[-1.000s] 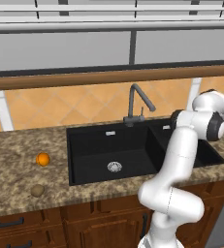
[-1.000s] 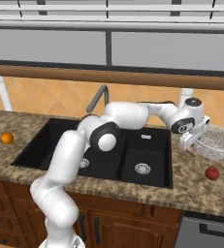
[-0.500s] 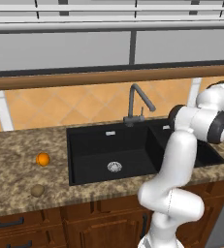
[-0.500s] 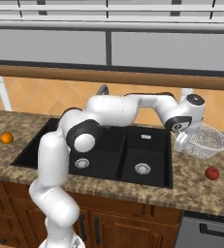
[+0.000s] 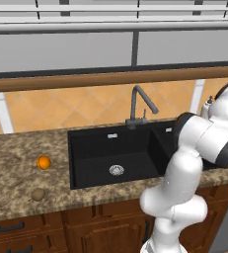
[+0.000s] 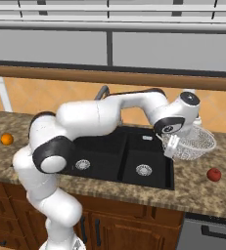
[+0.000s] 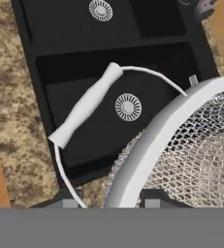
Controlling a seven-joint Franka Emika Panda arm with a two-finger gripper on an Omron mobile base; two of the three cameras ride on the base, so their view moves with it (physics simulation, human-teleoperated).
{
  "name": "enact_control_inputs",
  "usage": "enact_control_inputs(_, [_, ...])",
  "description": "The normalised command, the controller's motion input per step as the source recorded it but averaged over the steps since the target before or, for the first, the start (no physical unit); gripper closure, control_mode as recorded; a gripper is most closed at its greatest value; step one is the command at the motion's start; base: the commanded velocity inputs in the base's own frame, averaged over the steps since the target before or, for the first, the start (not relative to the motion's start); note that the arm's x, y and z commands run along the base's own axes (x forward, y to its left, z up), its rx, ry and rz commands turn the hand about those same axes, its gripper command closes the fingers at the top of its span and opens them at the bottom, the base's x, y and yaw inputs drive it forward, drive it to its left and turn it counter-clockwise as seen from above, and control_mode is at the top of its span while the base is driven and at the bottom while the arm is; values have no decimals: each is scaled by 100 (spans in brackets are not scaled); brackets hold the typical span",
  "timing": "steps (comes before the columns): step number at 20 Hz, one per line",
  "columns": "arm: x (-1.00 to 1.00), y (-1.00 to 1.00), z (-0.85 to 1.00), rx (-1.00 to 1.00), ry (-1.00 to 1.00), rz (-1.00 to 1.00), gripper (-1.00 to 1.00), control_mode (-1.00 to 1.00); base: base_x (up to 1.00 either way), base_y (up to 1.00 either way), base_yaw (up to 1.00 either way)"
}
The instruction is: Put the colander in the sink, put the kiwi, orange, apple in the colander, and turn on the sink faucet and pour water over the colander.
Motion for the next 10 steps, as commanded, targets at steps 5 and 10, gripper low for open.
enact_control_inputs(5, [-76,78,18,0,0,4,100,-100,0,0,0])
enact_control_inputs(10, [-61,100,1,-1,0,6,100,-100,0,0,0])
